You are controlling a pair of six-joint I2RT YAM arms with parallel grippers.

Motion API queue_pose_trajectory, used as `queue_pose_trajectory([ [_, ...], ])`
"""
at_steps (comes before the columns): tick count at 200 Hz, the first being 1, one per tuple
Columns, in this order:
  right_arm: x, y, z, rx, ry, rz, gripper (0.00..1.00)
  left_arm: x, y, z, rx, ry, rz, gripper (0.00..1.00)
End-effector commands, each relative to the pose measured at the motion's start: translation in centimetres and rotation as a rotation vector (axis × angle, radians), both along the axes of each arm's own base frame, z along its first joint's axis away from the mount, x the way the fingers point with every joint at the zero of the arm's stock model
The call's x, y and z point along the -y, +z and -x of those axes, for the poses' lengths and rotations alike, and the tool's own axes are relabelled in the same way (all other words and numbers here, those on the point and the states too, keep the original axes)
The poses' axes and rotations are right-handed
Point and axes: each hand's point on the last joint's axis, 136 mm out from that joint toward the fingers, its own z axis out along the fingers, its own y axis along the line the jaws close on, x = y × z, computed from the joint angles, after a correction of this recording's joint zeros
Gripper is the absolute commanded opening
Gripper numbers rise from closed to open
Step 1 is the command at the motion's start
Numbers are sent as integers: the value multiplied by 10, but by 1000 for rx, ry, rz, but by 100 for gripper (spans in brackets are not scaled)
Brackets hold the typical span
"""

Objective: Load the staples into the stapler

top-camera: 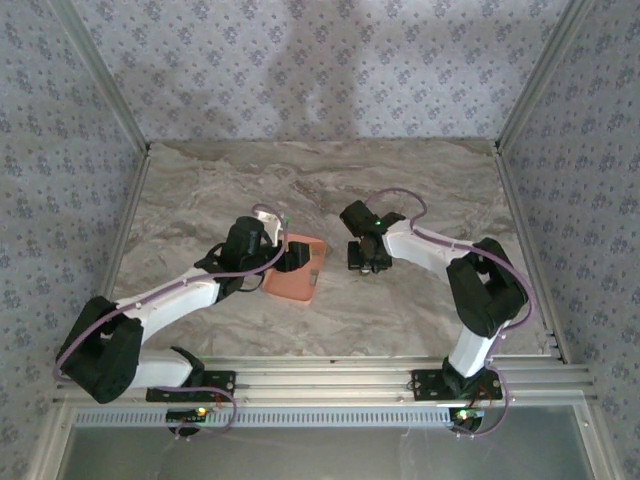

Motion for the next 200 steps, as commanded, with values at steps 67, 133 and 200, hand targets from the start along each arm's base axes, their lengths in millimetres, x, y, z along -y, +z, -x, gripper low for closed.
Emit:
queue_pose_trajectory([
  [67,54,57,2,97,-28,50,57,-4,8,2,19,2,17,66],
  [133,113,53,4,42,-46,81,62,-5,6,3,16,5,10,66],
  [200,148,43,-1,-9,-50,87,66,-5,6,1,13,12,9,66],
])
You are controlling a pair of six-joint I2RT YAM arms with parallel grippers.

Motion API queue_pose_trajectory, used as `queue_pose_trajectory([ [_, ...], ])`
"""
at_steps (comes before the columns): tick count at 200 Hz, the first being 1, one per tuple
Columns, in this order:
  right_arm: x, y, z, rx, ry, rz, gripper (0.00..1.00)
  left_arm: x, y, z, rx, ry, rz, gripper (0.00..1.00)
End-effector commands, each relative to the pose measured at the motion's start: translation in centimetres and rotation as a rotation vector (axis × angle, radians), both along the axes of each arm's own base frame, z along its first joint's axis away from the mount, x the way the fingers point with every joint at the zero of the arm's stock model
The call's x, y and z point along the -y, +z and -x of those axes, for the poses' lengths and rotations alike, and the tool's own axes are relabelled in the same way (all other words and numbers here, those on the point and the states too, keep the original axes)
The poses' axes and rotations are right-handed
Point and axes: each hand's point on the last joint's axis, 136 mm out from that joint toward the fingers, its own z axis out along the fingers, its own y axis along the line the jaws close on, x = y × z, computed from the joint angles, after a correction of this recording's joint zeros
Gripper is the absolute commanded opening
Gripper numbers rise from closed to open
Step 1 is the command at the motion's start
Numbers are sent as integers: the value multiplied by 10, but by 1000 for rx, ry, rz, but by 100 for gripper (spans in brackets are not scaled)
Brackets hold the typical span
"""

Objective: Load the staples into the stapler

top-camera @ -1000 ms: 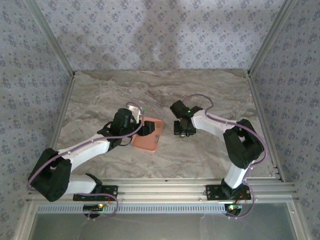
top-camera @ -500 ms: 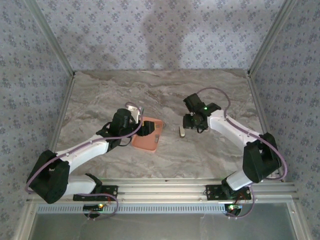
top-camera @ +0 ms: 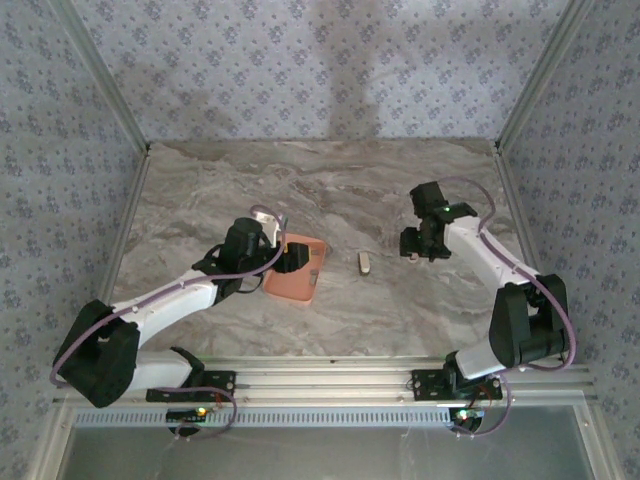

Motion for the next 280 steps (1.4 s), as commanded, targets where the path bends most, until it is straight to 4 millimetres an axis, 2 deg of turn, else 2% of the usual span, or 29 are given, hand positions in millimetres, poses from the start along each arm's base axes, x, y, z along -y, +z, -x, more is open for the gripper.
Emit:
queue_pose_trajectory([
  [1,6,-6,7,-51,44,6,66,-3,5,-3,12,11,5,66],
  [59,-3,-19,-6,-72,78,-39,66,-4,4,-2,10,18,10,66],
  [103,4,-35,-23,-92,84,-23,65,-3,4,-3,11,17,3,66],
  [179,-3,-63,-45,-117,95,-87,51,-3,4,-5,9,17,-3,66],
  [197,-4,-67,-48,-118,93,-90,44,-3,3,-5,9,18,-6,66],
  [231,0,-62,-53,-94,101,-49,32,-8,-1,-7,-7,42,-38,66],
  [256,-5,-49,-47,-67,93,-26,30,-8,0,-7,-4,46,-30,66],
  [280,-18,-39,-36,-47,93,-12,30,-9,2,-8,-2,55,-30,66],
])
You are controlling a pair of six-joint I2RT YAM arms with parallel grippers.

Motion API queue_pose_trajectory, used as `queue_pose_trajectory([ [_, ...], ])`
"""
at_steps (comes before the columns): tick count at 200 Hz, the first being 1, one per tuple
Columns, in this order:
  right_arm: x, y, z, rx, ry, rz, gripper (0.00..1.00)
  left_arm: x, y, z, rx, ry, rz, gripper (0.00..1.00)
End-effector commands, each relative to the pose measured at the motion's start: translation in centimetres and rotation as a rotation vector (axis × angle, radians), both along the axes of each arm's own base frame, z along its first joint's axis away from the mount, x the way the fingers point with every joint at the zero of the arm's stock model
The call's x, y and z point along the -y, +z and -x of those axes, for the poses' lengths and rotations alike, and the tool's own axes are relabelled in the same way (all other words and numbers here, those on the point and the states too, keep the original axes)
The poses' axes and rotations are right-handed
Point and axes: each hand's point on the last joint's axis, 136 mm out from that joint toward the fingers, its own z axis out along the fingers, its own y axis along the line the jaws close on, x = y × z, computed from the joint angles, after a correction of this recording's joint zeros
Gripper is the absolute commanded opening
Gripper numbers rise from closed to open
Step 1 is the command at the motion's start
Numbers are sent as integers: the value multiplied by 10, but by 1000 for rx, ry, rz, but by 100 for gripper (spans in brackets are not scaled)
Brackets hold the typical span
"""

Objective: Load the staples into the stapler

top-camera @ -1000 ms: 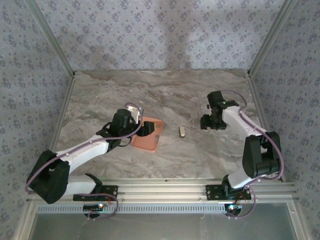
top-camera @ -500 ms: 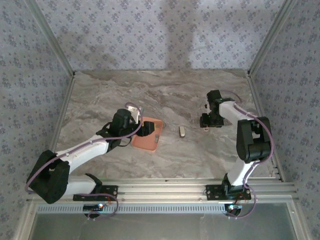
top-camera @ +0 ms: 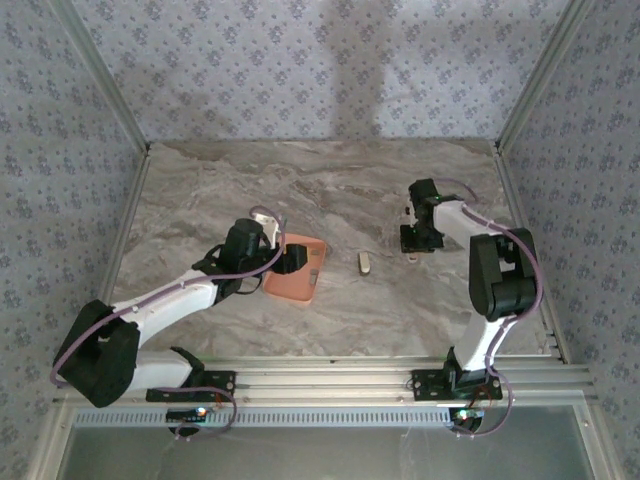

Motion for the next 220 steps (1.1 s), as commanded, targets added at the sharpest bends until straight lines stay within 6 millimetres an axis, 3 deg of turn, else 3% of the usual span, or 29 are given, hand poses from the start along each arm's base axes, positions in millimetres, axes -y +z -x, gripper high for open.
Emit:
queue_pose_trajectory([
  [1,-9,22,7,49,-9,24,30,-2,10,-8,20,26,4,66],
  [41,-39,29,17,66,28,18,29,-7,10,-8,18,40,-20,66],
  [100,-75,13,28,31,87,-14,30,-23,1,-11,-12,111,-27,69],
  [151,-78,2,32,0,89,-17,35,-40,3,-14,2,164,-44,73],
  [172,-77,5,34,0,88,-13,44,-52,3,-18,5,200,-60,74],
  [194,-70,21,34,47,61,-12,47,-72,6,-22,27,262,-98,78],
  [220,-41,51,20,201,8,23,67,-114,23,-31,124,398,-196,84],
])
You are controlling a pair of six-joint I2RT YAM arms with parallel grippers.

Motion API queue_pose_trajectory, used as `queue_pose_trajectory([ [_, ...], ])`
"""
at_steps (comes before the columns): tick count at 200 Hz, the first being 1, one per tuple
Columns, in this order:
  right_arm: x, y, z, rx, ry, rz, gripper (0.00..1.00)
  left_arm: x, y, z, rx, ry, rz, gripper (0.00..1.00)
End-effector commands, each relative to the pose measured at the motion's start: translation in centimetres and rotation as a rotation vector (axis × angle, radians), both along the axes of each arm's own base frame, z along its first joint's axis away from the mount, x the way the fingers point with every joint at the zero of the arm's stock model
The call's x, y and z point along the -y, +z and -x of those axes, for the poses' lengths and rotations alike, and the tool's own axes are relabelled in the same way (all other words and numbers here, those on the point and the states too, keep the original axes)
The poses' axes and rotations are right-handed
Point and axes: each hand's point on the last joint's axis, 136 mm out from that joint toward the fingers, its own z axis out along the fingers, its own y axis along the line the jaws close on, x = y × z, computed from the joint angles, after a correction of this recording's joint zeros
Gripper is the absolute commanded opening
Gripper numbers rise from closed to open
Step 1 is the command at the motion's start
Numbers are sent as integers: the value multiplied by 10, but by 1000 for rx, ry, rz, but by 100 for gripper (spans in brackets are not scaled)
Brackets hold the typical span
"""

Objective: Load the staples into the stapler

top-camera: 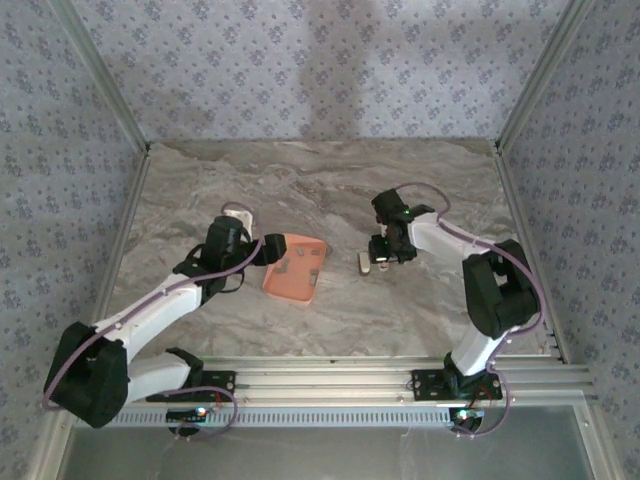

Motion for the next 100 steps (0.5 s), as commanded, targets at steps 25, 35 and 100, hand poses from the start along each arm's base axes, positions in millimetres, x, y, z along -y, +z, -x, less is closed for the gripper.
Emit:
queue_pose_trajectory([
  [25,65,60,-32,338,-137,-8,100,-99,33,-12,216,340,-263,94],
  [35,80,68,-38,421,-156,-1,100,-120,38,-12,266,418,-313,98],
  [100,166,64,-55,820,-268,108,100,-179,20,-12,439,556,-533,98],
])
